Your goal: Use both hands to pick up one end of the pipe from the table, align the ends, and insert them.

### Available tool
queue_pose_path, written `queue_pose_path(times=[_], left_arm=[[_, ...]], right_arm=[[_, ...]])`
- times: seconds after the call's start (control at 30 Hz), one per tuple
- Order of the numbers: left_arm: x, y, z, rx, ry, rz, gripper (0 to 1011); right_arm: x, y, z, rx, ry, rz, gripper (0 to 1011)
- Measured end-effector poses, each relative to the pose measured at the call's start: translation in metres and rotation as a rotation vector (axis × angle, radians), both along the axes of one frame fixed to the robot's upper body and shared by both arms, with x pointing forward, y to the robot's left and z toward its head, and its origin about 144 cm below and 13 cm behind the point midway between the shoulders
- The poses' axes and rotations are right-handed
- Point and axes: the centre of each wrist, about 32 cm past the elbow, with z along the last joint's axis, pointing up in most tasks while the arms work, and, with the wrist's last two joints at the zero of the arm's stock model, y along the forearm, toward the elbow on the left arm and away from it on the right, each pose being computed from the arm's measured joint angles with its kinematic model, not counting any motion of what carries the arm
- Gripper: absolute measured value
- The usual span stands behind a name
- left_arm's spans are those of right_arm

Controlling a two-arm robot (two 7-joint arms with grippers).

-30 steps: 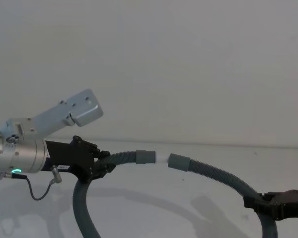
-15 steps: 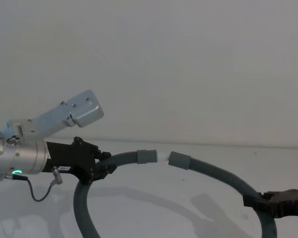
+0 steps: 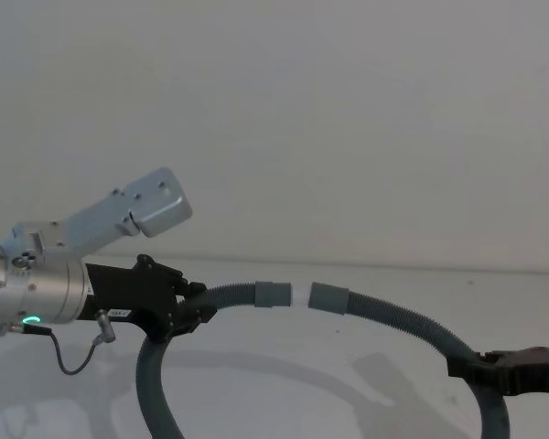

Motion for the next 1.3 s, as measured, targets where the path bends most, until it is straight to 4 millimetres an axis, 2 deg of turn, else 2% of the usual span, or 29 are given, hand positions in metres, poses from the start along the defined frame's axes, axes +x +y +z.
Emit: queue_pose_path(times=[0.43, 1.3], left_arm=[[-0.001, -0.002, 0.0, 0.002, 0.003, -0.004, 290], [0.014, -0.011, 0.007, 0.035, 0.016, -0.046, 290]], right_arm=[[0.001, -0.002, 0.003, 0.009, -0.002, -0.002, 255], [-0.017, -0.007, 0.0, -0.061, -0.18, 0.07, 255]])
